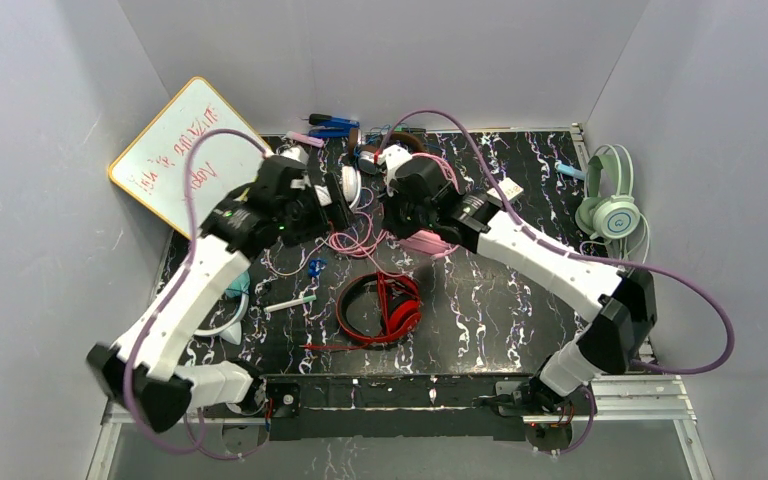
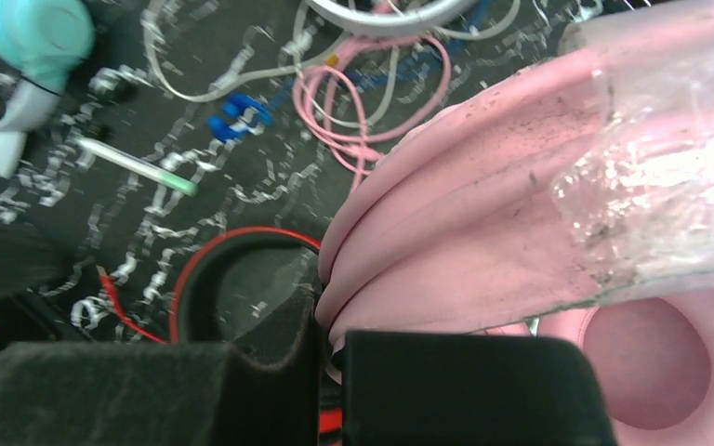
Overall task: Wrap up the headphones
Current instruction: Pick up the headphones from the center of the board.
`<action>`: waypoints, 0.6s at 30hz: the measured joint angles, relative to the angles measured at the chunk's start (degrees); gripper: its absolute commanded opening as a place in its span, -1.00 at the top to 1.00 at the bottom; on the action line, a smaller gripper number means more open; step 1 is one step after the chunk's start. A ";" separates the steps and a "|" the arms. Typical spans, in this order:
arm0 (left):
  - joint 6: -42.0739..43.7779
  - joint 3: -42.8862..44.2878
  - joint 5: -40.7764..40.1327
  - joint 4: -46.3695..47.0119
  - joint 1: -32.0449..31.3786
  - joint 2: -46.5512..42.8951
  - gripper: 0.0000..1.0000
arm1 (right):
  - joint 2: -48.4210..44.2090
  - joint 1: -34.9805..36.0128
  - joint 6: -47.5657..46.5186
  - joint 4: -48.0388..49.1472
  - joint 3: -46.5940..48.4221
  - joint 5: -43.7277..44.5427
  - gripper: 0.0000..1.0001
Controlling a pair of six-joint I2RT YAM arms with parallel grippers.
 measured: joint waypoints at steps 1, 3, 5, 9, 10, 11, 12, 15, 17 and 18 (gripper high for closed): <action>0.04 -0.63 0.48 -1.01 0.00 2.73 -0.97 | 0.90 -0.37 -0.70 -2.34 1.16 0.81 0.97; 0.07 -3.43 0.79 -2.21 0.02 5.90 -0.97 | 3.02 -1.14 -1.77 -6.56 3.34 1.60 0.97; 0.00 -7.21 0.15 -2.43 0.04 5.46 -0.97 | 5.22 -2.08 -2.64 -10.01 5.16 1.55 0.97; -1.27 -13.51 -2.56 -1.16 0.28 -2.54 -0.97 | 9.31 -3.32 -5.40 -14.78 6.21 -1.75 0.91; -1.57 -13.79 -3.41 -0.92 0.37 -4.55 -0.97 | 10.12 -3.30 -5.81 -15.65 6.19 -2.58 0.81; -1.77 -13.81 -4.35 -0.52 0.44 -6.14 -0.97 | 10.80 -3.19 -6.19 -16.35 6.14 -3.48 0.63; -1.84 -13.81 -5.01 -0.09 0.46 -7.08 -0.97 | 11.30 -3.08 -6.45 -16.81 6.03 -4.11 0.38; -1.75 -13.66 -6.99 0.17 0.70 -7.43 -0.97 | 11.69 -2.75 -7.26 -17.49 5.81 -4.63 -0.02; -1.44 -13.66 -7.10 0.13 0.79 -5.64 -0.97 | 11.69 -2.75 -7.34 -17.46 5.81 -4.61 -0.26; -1.22 -13.70 -7.02 0.13 0.79 -4.24 -0.97 | 11.69 -2.75 -7.06 -17.44 5.81 -4.42 -0.33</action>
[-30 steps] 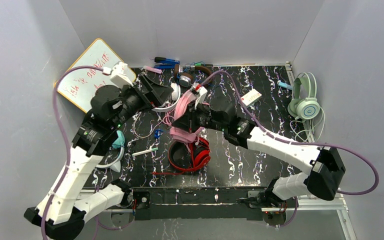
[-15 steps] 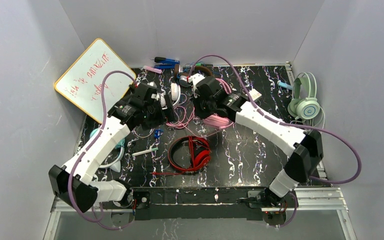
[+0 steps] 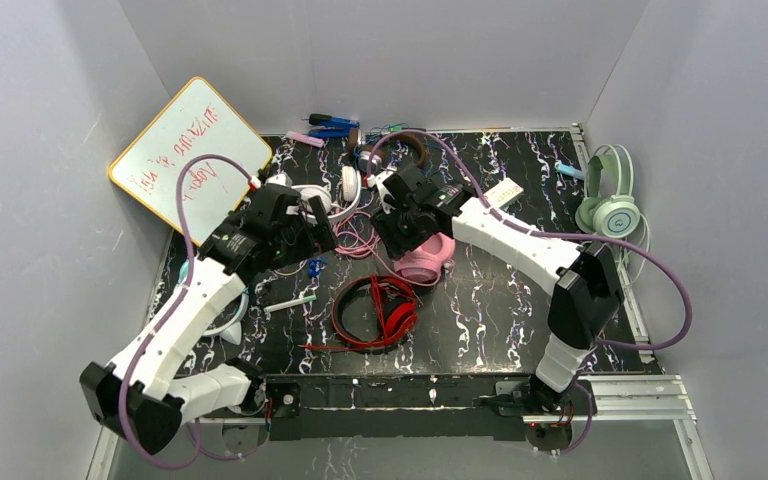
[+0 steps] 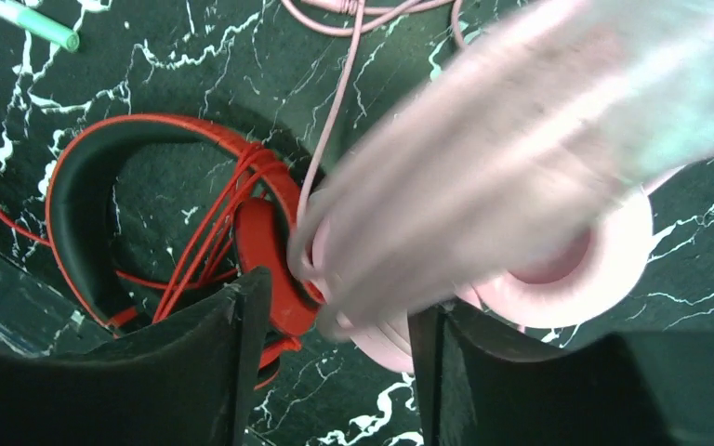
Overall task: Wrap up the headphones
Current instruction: Pick up the headphones from the center of the board.
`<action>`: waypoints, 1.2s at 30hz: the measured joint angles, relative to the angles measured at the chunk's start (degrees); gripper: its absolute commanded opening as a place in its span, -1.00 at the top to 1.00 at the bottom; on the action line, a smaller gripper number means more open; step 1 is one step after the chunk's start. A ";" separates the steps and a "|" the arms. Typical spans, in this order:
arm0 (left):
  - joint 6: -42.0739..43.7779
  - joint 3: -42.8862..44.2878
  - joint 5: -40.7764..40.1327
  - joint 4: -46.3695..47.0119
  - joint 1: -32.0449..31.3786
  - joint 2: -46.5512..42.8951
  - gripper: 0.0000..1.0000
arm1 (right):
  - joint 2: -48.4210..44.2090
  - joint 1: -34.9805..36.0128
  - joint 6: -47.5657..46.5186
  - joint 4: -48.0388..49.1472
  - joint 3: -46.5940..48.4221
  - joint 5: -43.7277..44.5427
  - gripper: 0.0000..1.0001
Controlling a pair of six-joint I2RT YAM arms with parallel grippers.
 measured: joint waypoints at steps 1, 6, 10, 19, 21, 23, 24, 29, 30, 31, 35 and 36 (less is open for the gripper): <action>0.24 -0.13 0.28 0.11 0.00 1.25 -0.97 | 0.00 -0.02 0.35 0.24 -0.13 -0.04 -0.38; 1.75 -2.56 3.32 1.97 0.00 4.48 -0.95 | -3.50 -0.11 3.08 6.10 -4.48 -0.35 -0.56; 3.15 -2.75 4.59 3.50 0.00 7.04 -0.96 | -9.77 -0.07 5.60 9.31 -9.73 -0.46 -0.58; 7.61 -1.64 7.82 9.44 -0.02 12.31 -0.97 | -20.61 -0.09 11.85 13.86 -19.71 4.61 -0.50; 8.87 -0.07 8.74 11.26 -0.39 13.62 -0.97 | -22.62 -0.13 14.29 14.64 -21.86 7.23 -0.61; 10.32 3.34 8.61 12.00 -1.22 16.33 -0.97 | -24.76 -0.15 17.38 15.54 -24.04 10.08 -0.67; 11.21 5.55 8.33 12.59 -1.79 18.18 -0.97 | -25.92 -0.17 18.84 15.91 -25.05 11.39 -0.67; 15.39 13.53 4.48 13.66 -6.64 25.27 -0.97 | -31.32 -0.22 23.89 17.09 -28.65 15.56 -0.66; 16.31 14.84 3.41 13.49 -7.91 26.34 -0.97 | -32.39 -0.22 24.72 17.00 -29.00 16.33 -0.66; 17.11 16.33 2.19 12.94 -8.90 27.39 -0.97 | -33.42 -0.22 25.20 17.20 -29.35 17.00 -0.66; 20.76 23.43 -3.37 10.49 -11.76 32.94 -0.97 | -38.66 -0.22 26.58 18.45 -30.93 19.85 -0.64; 21.86 25.00 -4.98 9.92 -12.04 34.58 -0.97 | -40.33 -0.22 26.71 18.91 -31.43 20.61 -0.64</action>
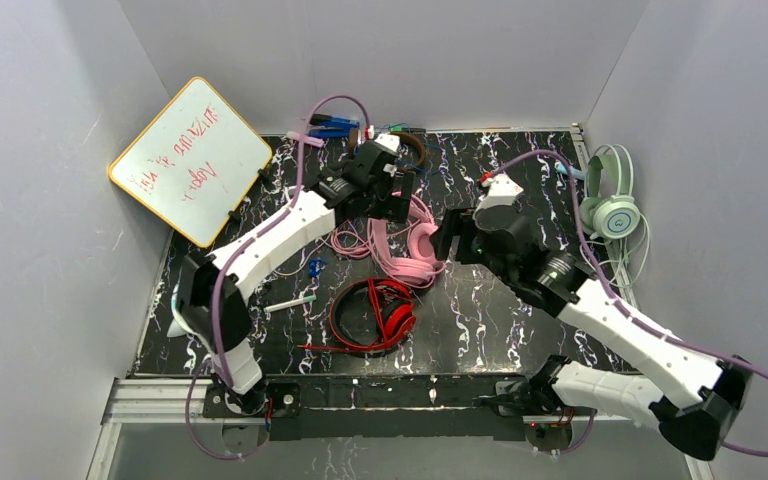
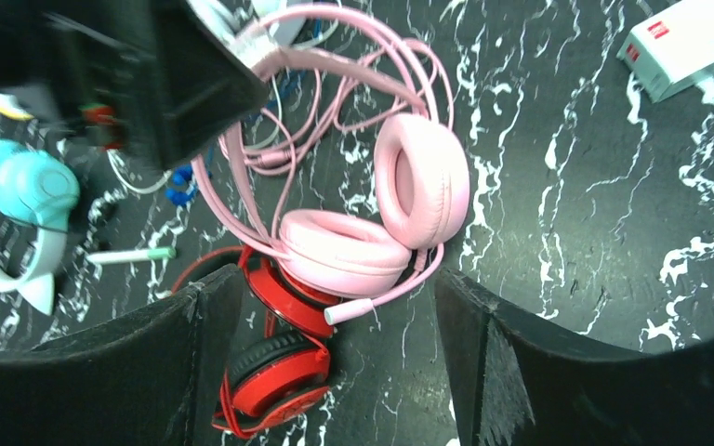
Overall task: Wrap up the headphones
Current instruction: Pick up the headphones from the center of the board.
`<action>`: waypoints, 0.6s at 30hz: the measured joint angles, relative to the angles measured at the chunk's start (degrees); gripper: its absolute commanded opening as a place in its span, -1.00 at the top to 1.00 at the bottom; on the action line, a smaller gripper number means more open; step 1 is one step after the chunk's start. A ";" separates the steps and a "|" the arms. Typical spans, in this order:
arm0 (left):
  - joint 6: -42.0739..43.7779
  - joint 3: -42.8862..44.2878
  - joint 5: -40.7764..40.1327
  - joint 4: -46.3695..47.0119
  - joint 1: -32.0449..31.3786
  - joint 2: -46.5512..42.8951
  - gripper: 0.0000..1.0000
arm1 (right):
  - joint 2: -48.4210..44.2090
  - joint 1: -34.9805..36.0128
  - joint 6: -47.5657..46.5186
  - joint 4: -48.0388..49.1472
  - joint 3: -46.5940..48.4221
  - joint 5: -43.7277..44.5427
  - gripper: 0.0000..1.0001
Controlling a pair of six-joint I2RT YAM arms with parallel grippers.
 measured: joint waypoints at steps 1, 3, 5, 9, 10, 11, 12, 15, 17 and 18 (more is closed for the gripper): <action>1.01 1.44 -1.51 -0.68 -0.17 1.57 -0.97 | -1.38 0.00 0.09 0.28 -0.31 0.55 -0.64; 2.86 3.98 -4.37 -2.29 -0.66 4.74 -0.96 | -4.26 0.00 0.17 1.18 -0.74 1.92 -0.64; 5.03 7.02 -7.67 -4.35 -1.16 8.63 -0.91 | -5.31 0.00 0.17 1.55 -0.85 2.67 -0.64; 8.26 13.07 -13.86 -8.41 -2.73 15.32 -0.73 | -5.42 -0.02 0.24 1.31 -0.85 3.54 -0.64; 8.87 14.53 -15.41 -9.25 -3.23 16.74 -0.65 | -5.33 -0.02 0.28 1.07 -0.85 3.65 -0.64; 9.55 15.76 -16.85 -10.14 -3.72 17.97 -0.58 | -5.33 -0.02 0.44 0.90 -0.92 3.69 -0.64; 10.08 16.92 -18.29 -11.13 -4.07 18.95 -0.48 | -5.33 -0.02 0.52 0.76 -0.96 3.72 -0.64; 11.15 18.86 -21.94 -12.96 -4.98 20.52 -0.26 | -5.35 -0.02 0.83 0.68 -1.31 3.67 -0.64; 11.78 19.34 -24.11 -13.92 -5.44 20.79 -0.17 | -5.35 -0.02 0.90 0.70 -1.60 3.67 -0.64; 12.09 19.39 -25.14 -14.36 -5.62 20.79 -0.13 | -5.35 -0.02 0.90 0.68 -1.73 3.65 -0.64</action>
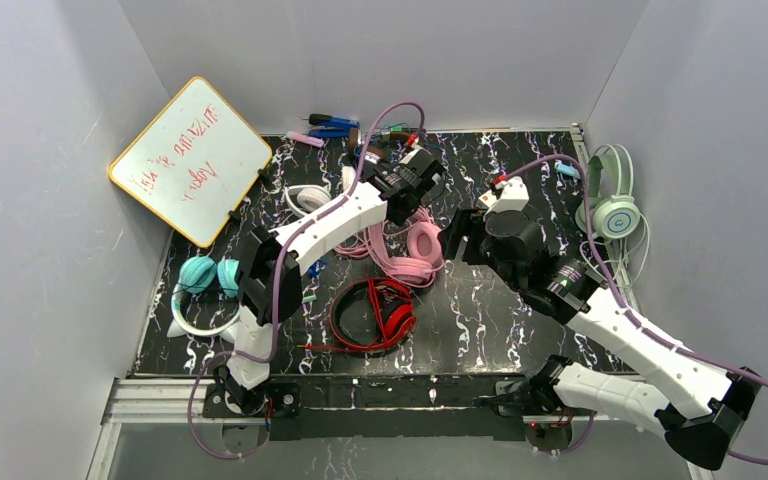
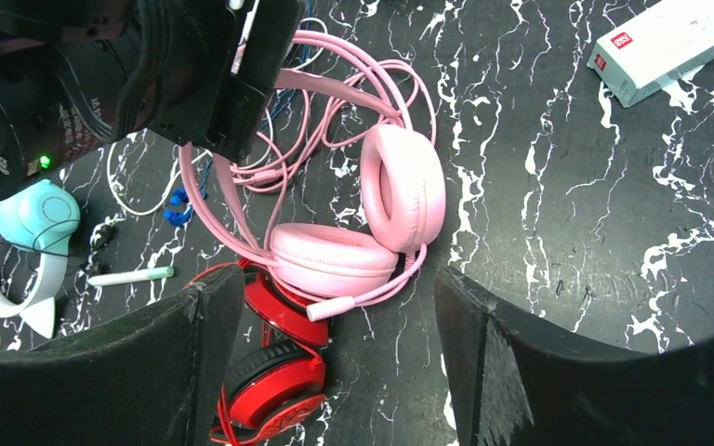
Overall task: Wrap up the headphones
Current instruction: Pick up the headphones from the center of the board.
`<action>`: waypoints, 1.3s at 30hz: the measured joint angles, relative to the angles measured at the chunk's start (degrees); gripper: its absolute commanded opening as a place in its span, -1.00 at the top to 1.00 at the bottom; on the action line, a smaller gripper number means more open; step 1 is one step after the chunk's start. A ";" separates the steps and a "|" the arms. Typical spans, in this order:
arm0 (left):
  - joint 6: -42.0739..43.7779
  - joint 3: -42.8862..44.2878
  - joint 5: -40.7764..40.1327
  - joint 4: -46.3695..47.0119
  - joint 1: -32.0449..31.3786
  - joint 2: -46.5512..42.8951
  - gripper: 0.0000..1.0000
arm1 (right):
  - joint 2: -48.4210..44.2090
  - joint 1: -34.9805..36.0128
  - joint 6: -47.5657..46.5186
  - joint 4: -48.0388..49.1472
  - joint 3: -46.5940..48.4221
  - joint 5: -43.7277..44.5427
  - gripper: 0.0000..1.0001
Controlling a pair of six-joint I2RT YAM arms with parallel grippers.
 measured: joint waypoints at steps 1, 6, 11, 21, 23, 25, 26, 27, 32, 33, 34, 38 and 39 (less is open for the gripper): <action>0.15 0.20 -0.94 -0.39 -0.11 0.00 -0.01 | 0.04 0.00 0.00 0.02 -0.17 -0.02 -0.64; 0.72 0.74 -3.48 -1.49 -0.57 0.11 -0.02 | 0.44 0.00 -0.04 0.07 -0.28 -0.24 -0.64; 0.98 1.97 -5.81 -1.79 -0.72 1.29 -0.42 | 0.94 0.00 -0.09 0.07 -0.28 -0.59 -0.64; 0.02 2.23 -0.83 -2.84 0.81 5.70 -0.56 | 0.92 0.00 -0.17 0.11 -0.28 -0.70 -0.64; -0.44 2.23 1.14 -2.78 1.88 5.84 -0.56 | 0.92 0.00 -0.35 0.09 -0.28 -0.70 -0.64; -1.11 2.23 3.93 -2.56 3.63 5.84 -0.52 | 0.92 0.00 -0.50 0.09 -0.28 -0.74 -0.64; -1.53 2.10 5.51 -2.23 4.68 5.84 -0.49 | 0.92 0.00 -0.55 0.09 -0.28 -0.81 -0.64; -2.01 1.66 7.30 -1.66 5.81 5.77 -0.47 | 0.92 0.00 -0.61 0.09 -0.28 -0.85 -0.64; -4.42 -4.28 15.34 1.51 12.46 3.85 -0.32 | 0.92 0.00 -1.05 0.09 -0.28 -1.11 -0.64; -4.79 -5.49 16.26 1.92 13.55 3.48 -0.31 | 0.94 0.00 -1.11 0.11 -0.28 -1.11 -0.64; -5.14 -6.56 17.05 2.12 14.34 3.21 -0.31 | 0.94 0.00 -1.14 0.13 -0.28 -1.16 -0.64; -6.62 -10.62 20.24 3.85 15.45 2.21 -0.31 | 1.05 0.00 -1.16 0.35 -0.28 -1.84 -0.65; -6.91 -11.61 21.09 4.48 15.67 2.08 -0.31 | 1.20 0.00 -1.16 0.46 -0.28 -2.03 -0.67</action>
